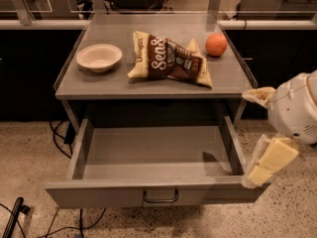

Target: Close top drawer

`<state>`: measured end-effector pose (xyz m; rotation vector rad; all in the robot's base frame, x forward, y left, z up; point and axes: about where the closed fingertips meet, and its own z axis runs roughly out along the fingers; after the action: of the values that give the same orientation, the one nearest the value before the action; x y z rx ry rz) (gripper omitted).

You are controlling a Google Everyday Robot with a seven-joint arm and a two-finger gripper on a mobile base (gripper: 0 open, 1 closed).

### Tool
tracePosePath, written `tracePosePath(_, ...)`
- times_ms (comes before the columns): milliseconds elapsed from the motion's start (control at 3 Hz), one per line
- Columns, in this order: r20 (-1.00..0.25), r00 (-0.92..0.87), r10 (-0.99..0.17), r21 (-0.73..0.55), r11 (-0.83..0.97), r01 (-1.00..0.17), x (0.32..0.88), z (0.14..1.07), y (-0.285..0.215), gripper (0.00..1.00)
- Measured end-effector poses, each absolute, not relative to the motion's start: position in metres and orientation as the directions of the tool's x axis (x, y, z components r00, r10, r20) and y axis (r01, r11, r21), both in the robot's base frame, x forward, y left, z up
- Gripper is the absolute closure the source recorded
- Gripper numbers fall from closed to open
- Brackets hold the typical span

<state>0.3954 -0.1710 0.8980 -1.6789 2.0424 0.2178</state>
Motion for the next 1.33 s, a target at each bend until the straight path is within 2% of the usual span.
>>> tracePosePath(333, -0.491, -0.142, -0.860, -0.159, 0.249, -0.956, 0.398, 0.865, -0.164, 0.26)
tracePosePath(667, -0.540, -0.209, -0.815, -0.075, 0.294, -0.953, 0.403, 0.814, -0.170, 0.57)
tracePosePath(1000, -0.540, -0.209, -0.815, -0.075, 0.294, -0.953, 0.403, 0.814, -0.170, 0.81)
tracePosePath(1333, -0.540, -0.209, -0.815, -0.075, 0.294, -0.953, 0.403, 0.814, -0.170, 1.00)
